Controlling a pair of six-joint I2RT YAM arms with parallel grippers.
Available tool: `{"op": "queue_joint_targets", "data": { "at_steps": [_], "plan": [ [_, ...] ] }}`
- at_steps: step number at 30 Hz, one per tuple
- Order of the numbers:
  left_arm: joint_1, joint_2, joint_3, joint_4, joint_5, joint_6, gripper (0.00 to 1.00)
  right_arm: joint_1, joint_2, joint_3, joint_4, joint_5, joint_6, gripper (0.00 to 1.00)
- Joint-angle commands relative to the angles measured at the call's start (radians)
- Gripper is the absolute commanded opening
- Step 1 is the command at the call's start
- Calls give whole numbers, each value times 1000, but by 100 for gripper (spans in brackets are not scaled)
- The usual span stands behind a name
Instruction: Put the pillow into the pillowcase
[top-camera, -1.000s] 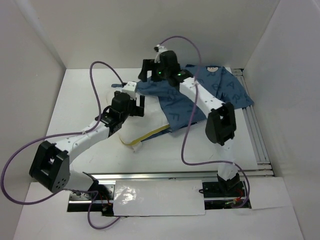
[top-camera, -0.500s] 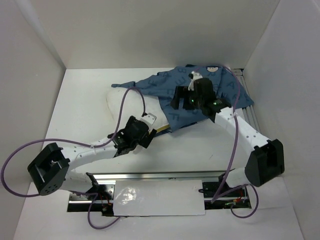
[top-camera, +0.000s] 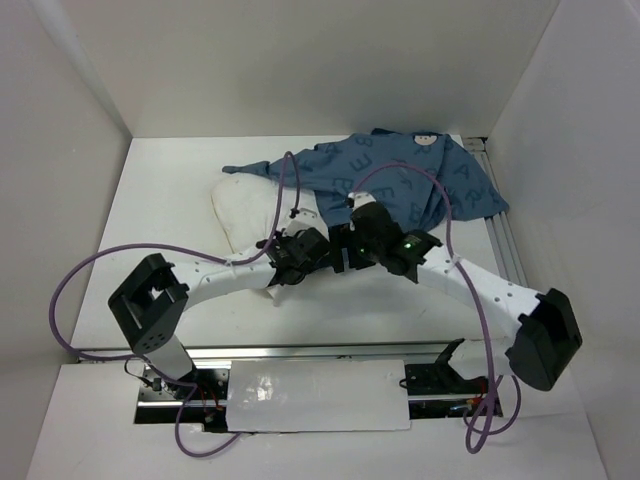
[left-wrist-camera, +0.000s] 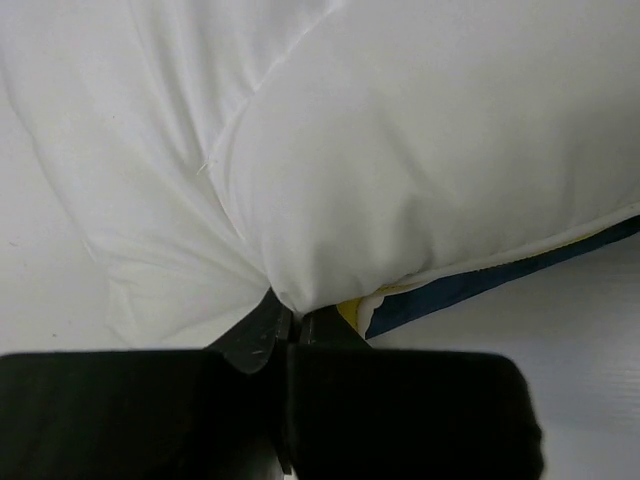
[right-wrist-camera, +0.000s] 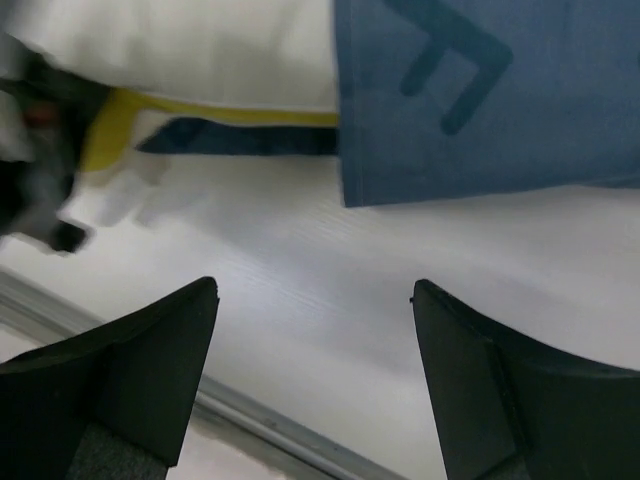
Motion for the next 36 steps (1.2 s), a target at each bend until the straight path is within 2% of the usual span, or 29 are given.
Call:
{"op": "queue_joint_targets", "data": {
  "at_steps": [1, 8, 13, 16, 18, 19, 20, 21, 22, 23, 26, 27, 30, 31, 33, 34, 36],
  "plan": [
    [-3, -32, 61, -72, 25, -89, 0, 73, 91, 32, -85, 227, 48, 86],
    [-3, -170, 50, 38, 255, -39, 0, 120, 180, 74, -50, 431, 142, 82],
    [-3, -282, -33, 144, 334, 33, 0, 72, 201, 64, 50, 454, 142, 72],
    [-3, -335, -56, 153, 344, 47, 0, 33, 226, 80, 43, 454, 142, 69],
    [-3, -354, -67, 154, 355, 59, 0, 10, 243, 115, 18, 478, 142, 61],
    [-3, -366, -67, 166, 355, 59, 0, 10, 243, 124, -5, 509, 142, 50],
    [-3, -366, -76, 180, 366, 73, 0, 10, 243, 136, -5, 509, 142, 29],
    [-3, -366, -76, 189, 381, 73, 0, 10, 234, 137, -5, 509, 125, 17],
    [-3, -366, -85, 198, 381, 73, 0, 10, 223, 137, -5, 474, 108, 4],
    [-3, -366, -85, 216, 392, 73, 0, 10, 211, 137, 25, 442, 85, 0],
    [-3, -311, -39, 216, 404, 61, 0, 33, 163, 137, 65, 266, 9, 0],
    [-3, -270, 7, 183, 404, 45, 0, 42, 154, 146, 75, 129, -39, 0],
    [-3, -213, 80, 155, 404, -10, 0, 67, 143, 195, 75, -125, -125, 0],
    [-3, -198, 129, 143, 392, -31, 0, 76, 143, 213, 75, -276, -139, 0],
    [6, -173, 176, 134, 392, -41, 0, 96, 143, 251, 110, -439, -169, 0],
    [6, -173, 212, 125, 392, -80, 0, 96, 143, 264, 136, -595, -209, 0],
    [18, -173, 249, 108, 403, -100, 0, 96, 120, 264, 203, -734, -210, 0]
  ]
}}
